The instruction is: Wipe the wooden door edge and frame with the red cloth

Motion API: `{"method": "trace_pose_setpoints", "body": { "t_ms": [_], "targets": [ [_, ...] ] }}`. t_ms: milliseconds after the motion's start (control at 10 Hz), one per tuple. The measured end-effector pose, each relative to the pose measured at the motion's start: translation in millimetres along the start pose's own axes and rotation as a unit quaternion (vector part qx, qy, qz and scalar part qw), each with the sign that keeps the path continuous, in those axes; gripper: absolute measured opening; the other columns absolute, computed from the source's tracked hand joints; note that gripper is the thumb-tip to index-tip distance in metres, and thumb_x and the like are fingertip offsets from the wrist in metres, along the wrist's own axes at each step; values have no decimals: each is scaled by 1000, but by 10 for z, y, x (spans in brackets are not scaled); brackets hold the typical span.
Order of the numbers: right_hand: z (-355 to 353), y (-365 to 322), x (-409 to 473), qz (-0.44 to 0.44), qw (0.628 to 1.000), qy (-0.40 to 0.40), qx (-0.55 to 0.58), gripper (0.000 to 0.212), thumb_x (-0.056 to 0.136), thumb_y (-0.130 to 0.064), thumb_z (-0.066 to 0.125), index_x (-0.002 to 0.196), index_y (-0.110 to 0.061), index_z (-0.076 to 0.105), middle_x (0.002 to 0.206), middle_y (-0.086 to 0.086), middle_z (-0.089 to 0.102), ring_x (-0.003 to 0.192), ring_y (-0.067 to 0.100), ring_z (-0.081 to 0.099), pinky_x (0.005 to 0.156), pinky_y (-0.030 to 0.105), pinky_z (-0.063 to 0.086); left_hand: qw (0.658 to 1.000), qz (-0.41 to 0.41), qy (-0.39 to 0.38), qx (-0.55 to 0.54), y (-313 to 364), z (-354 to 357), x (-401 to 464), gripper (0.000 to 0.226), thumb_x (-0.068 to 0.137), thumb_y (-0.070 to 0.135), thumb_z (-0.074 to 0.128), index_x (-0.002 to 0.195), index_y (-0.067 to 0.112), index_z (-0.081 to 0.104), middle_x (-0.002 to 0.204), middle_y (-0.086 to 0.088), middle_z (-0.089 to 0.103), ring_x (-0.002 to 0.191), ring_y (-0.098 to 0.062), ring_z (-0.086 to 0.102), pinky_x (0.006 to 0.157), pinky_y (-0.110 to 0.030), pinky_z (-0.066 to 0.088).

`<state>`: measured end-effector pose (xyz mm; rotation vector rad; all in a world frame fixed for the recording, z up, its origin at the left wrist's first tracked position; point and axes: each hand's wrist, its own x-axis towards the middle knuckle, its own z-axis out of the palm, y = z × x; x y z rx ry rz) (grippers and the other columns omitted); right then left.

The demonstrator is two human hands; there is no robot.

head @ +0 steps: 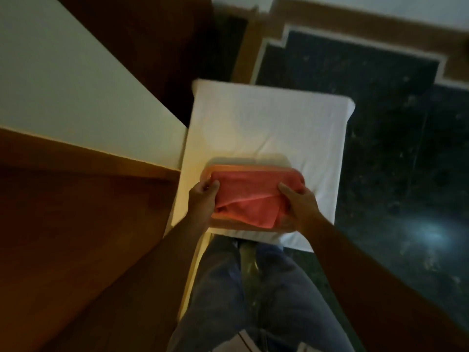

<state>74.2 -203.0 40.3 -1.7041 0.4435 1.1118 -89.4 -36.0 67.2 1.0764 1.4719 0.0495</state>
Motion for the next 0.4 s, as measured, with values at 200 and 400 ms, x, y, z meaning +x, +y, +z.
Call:
{"method": "trace_pose_setpoints", "body": {
  "t_ms": [200,400],
  "targets": [
    [14,462,710,-28,992,54,-111,50,75,-35,79,116,-13,60,111,9,65,101,33,65,87,48,55,993,-34,-27,107,-414,304,698,47,97,38,58,137,13,55,130,-11,61,117,-30,58,100,-46,47],
    [-13,915,1125,12,977,140,-162,44,84,-34,66,118,-8,63,111,10,66,102,31,64,88,38,50,984,-42,-11,172,-913,402,1107,30,94,29,60,123,20,62,119,-6,62,112,-29,59,86,-36,48]
  ]
}}
